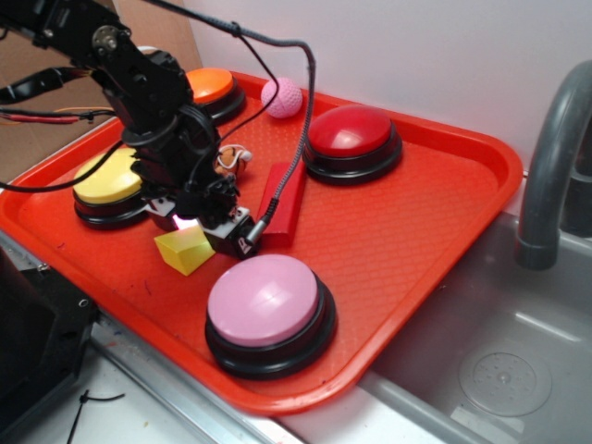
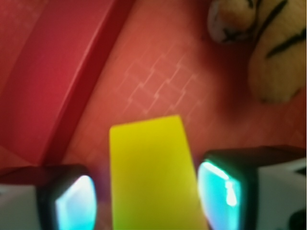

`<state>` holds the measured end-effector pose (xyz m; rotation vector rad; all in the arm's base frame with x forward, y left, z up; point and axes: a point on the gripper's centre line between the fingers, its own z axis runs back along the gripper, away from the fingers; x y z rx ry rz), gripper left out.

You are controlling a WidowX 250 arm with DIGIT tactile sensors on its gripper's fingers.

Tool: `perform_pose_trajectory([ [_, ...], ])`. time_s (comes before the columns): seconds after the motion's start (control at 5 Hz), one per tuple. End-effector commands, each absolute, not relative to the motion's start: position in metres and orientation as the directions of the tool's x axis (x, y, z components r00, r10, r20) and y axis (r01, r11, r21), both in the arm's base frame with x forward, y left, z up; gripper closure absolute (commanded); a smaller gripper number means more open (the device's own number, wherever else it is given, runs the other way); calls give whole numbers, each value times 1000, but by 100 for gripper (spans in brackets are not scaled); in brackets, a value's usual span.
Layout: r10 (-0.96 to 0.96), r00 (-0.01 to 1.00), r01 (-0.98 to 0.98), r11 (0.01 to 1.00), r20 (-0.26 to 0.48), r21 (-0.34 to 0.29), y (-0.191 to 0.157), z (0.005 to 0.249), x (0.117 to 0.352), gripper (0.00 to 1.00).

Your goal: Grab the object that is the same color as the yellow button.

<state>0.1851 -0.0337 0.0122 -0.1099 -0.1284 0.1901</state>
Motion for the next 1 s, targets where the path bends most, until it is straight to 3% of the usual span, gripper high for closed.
perform_pose_trajectory([
  [0.0, 189, 981, -181, 975, 52, -128, -21, 30, 190, 100],
  [0.2, 195, 981, -194, 973, -4, -128, -13, 45, 199, 100],
  [0.4, 174, 983, -179, 980, -51, -91, -10, 94, 211, 100],
  [0.8, 163, 985, -155, 981, 62, -116, -22, 173, 203, 100],
])
